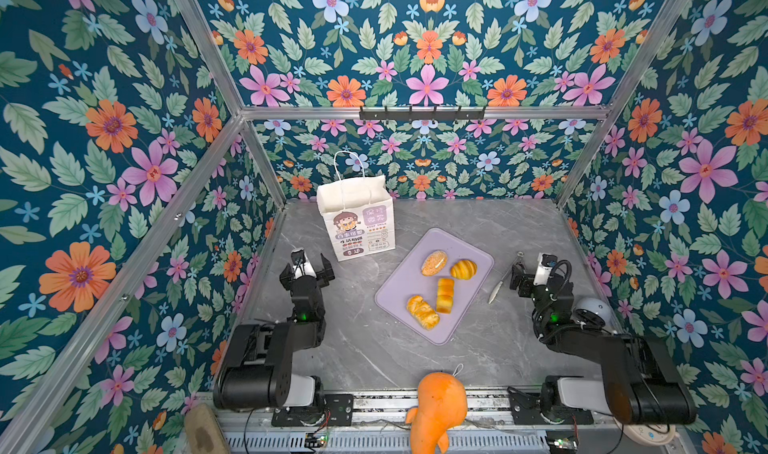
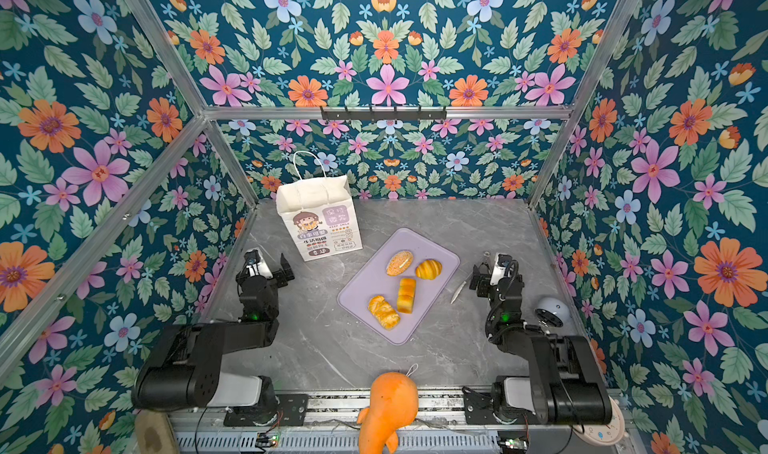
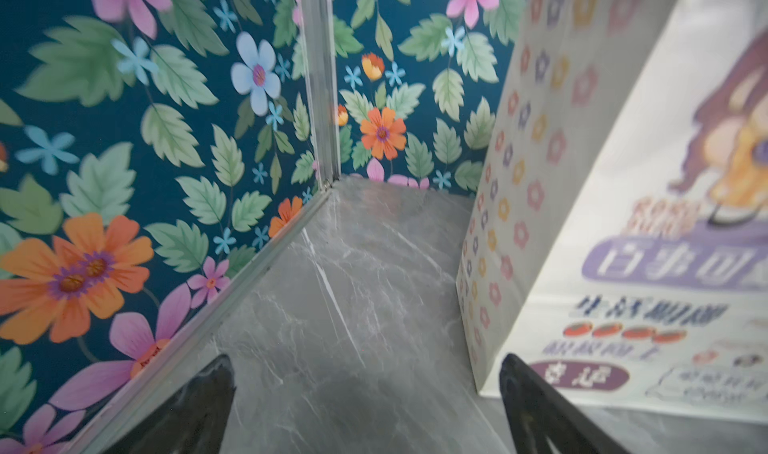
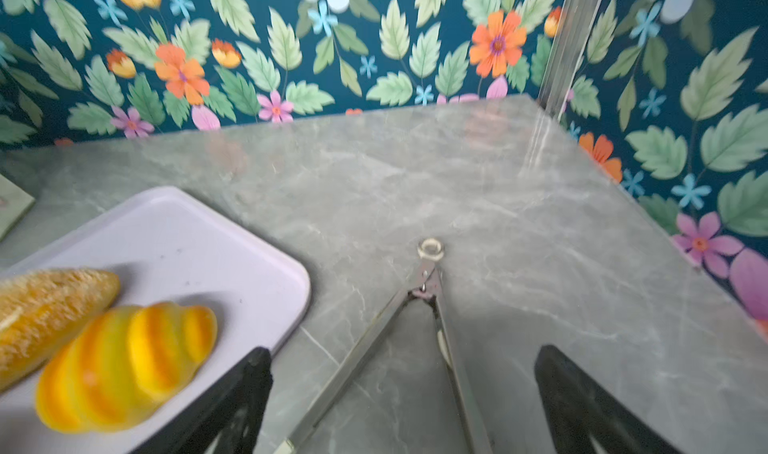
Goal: Place the fake bread into the paper bag
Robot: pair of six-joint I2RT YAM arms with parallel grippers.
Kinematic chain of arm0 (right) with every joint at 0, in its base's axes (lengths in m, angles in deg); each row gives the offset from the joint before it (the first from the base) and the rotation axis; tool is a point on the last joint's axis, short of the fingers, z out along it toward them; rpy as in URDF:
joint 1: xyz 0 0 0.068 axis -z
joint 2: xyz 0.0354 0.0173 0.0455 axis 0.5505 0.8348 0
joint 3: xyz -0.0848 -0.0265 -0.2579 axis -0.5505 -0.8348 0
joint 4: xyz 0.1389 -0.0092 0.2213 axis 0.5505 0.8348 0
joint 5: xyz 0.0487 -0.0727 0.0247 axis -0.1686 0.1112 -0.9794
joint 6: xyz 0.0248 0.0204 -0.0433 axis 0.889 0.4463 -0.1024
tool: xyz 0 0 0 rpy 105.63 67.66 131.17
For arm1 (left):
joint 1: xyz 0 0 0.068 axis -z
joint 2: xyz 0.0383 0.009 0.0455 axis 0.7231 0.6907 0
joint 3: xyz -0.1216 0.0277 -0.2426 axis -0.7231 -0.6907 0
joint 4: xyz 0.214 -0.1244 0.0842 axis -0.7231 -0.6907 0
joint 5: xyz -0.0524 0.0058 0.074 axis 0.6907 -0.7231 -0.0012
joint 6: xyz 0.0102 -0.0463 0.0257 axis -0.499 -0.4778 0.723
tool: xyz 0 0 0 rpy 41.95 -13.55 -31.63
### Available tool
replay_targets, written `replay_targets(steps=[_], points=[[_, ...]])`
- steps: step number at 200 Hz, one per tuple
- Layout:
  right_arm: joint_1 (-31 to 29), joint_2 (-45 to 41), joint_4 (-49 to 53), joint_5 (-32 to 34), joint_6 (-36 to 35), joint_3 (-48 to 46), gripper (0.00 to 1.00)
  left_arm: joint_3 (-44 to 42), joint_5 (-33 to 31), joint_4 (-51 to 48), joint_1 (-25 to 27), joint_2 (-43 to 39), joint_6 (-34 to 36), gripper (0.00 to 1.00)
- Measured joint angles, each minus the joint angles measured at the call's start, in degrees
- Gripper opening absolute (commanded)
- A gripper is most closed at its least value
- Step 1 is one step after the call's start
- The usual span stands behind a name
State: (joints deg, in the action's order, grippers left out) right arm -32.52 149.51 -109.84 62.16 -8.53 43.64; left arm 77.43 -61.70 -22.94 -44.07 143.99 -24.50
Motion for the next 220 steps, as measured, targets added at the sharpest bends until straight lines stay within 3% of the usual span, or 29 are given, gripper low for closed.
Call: replay_targets(steps=[35,60,82,128,156,190,220], points=[[-0.2,-13.99,14.67,4.11,6.88,8.07,0.99,10.82,-4.52,-21.31,-0.02,-12.74,-10.49,1.0],[-0.17,-21.66,27.5,5.07,15.26,16.11,0.99,24.74,-4.74,-39.52,-0.07,-14.91,-18.14,0.98],[-0.09,-25.11,38.25,3.28,22.56,23.56,0.99,35.28,-0.31,-50.4,-0.13,-14.78,-20.85,0.97],[-0.17,-22.4,47.93,-14.71,32.57,29.16,0.99,65.13,12.11,-69.51,-0.2,-1.86,-20.52,0.92],[-0.2,-17.84,53.02,-23.71,35.78,32.61,0.99,78.31,16.44,-79.06,-0.83,6.69,-20.26,0.9],[-0.26,-15.1,59.49,-29.0,35.74,36.59,0.99,85.46,18.1,-87.54,-3.02,12.33,-20.37,0.88],[-0.28,-13.92,64.63,-31.19,33.88,37.73,0.98,86.77,21.18,-91.54,-5.31,15.8,-20.52,0.78]])
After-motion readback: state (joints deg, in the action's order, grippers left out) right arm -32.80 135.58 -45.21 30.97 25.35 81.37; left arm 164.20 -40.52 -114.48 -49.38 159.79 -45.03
